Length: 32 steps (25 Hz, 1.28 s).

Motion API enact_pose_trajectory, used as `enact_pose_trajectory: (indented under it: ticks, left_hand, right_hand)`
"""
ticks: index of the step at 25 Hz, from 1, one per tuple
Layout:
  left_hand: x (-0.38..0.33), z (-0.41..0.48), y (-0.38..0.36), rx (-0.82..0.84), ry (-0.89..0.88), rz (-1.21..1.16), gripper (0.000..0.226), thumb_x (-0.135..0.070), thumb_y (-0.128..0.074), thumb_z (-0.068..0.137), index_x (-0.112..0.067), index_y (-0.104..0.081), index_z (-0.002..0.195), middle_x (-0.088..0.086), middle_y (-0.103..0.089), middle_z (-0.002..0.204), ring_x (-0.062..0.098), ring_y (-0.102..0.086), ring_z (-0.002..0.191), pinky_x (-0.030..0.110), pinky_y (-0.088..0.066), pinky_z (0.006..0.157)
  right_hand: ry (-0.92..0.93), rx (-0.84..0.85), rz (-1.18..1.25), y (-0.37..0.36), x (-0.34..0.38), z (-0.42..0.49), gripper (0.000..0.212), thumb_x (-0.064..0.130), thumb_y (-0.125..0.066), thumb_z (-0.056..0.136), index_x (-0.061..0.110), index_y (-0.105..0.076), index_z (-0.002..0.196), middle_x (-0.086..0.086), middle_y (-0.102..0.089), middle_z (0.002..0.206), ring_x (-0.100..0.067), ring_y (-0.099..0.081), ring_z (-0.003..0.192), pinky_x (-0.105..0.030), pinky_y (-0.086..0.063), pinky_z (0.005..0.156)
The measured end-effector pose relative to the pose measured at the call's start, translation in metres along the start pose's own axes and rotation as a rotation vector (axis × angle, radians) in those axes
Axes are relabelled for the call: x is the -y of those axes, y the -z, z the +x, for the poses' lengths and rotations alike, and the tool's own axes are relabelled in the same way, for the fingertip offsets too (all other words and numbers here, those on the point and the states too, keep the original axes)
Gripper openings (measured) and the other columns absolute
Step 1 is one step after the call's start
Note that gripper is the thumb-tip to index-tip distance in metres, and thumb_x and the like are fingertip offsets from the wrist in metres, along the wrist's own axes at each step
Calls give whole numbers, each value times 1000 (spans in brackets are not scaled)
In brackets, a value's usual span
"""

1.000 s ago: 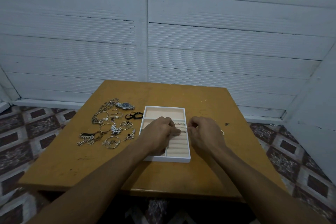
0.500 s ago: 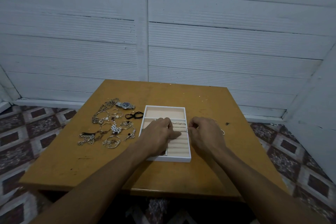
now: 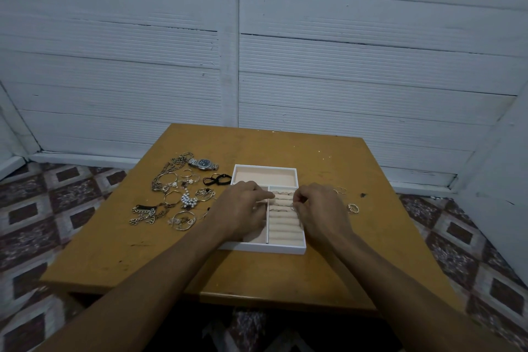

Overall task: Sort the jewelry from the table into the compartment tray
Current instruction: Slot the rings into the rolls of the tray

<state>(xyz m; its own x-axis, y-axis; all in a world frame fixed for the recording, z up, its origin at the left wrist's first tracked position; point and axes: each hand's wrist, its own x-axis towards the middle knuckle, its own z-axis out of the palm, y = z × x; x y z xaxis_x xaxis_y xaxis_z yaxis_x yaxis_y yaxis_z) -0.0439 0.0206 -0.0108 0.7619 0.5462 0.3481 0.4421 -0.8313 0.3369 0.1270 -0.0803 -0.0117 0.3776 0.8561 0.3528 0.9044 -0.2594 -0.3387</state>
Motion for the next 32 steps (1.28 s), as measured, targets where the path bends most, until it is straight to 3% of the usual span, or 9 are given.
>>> enact_pose_trajectory:
  ticks: [10,17,26,29,32]
  left_hand:
    - [-2,-6,4,12,25,5,35,-36,-55,91,-25,-65,122,-2,-64,115,14,-54,105,33,-45,87]
    - [-9,-4,3,23,16,24,34,-31,-54,91,-25,-64,123,-1,-63,118,16,-53,106,32,-43,88]
    - [-26,29,-7,81,-25,46,35,-31,-57,88,-23,-65,122,1,-63,117,19,-50,111,37,-41,94]
    - [-42,52,-19,74,-72,60,34,-34,-56,89,-22,-67,119,2,-66,115,20,-51,111,38,-42,94]
    - [-59,75,-36,101,-119,122,35,-39,-55,91,-24,-65,120,2,-64,118,20,-51,111,35,-42,92]
  right_hand:
    - [117,6,-153,-3,-2,-11,24,30,-51,94,30,-72,105,7,-67,92,-18,-47,86,-33,-33,71]
    - [120,33,-171,-3,-6,-22,31,27,-47,95,31,-68,117,7,-64,99,-15,-46,86,-29,-29,71]
    - [-21,-6,-13,2,-25,-24,29,26,-51,92,26,-69,114,4,-66,103,-15,-53,95,-32,-47,80]
    - [-90,-14,-10,10,-46,-26,29,23,-54,90,25,-68,116,3,-66,115,-15,-55,106,-33,-47,90]
    - [-150,-18,-10,21,-68,-25,31,24,-56,90,24,-65,119,2,-64,118,-14,-54,105,-34,-47,91]
